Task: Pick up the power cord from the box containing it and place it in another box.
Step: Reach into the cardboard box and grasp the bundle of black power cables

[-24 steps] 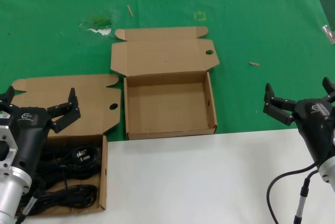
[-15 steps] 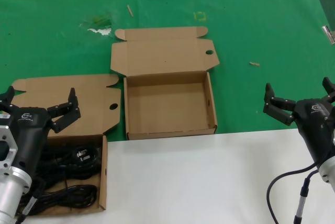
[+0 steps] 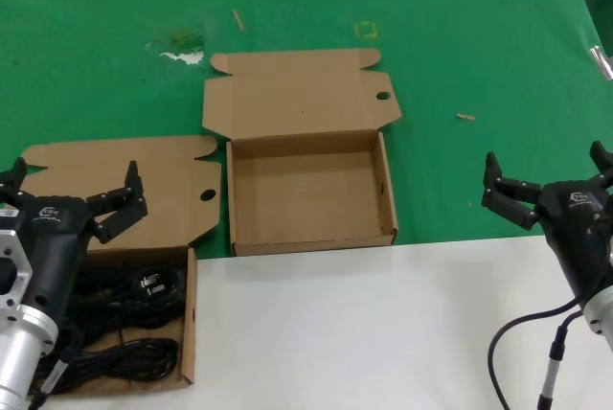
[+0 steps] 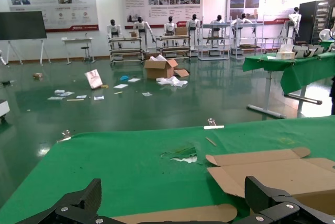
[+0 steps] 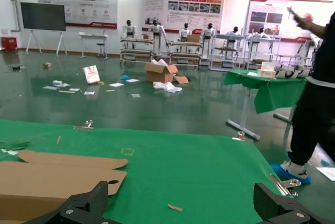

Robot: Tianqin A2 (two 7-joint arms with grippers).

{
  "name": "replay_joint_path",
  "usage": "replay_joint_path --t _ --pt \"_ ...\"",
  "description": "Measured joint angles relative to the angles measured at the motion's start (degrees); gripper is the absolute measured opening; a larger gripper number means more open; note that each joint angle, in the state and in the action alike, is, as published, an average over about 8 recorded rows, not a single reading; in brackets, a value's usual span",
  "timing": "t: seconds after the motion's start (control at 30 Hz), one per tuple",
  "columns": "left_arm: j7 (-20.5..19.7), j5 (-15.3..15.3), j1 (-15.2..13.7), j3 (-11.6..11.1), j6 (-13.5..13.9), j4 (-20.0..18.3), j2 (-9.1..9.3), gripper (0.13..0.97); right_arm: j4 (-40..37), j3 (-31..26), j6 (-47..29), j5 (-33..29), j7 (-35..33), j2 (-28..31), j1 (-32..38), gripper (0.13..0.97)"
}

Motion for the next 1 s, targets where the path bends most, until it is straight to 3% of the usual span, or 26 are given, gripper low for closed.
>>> replay_joint_path --t 1.0 --pt "0.0 0.0 0.0 0.0 0.0 0.0 0.0 0.965 0.0 0.0 0.0 0.0 0.0 0.0 0.0 0.958"
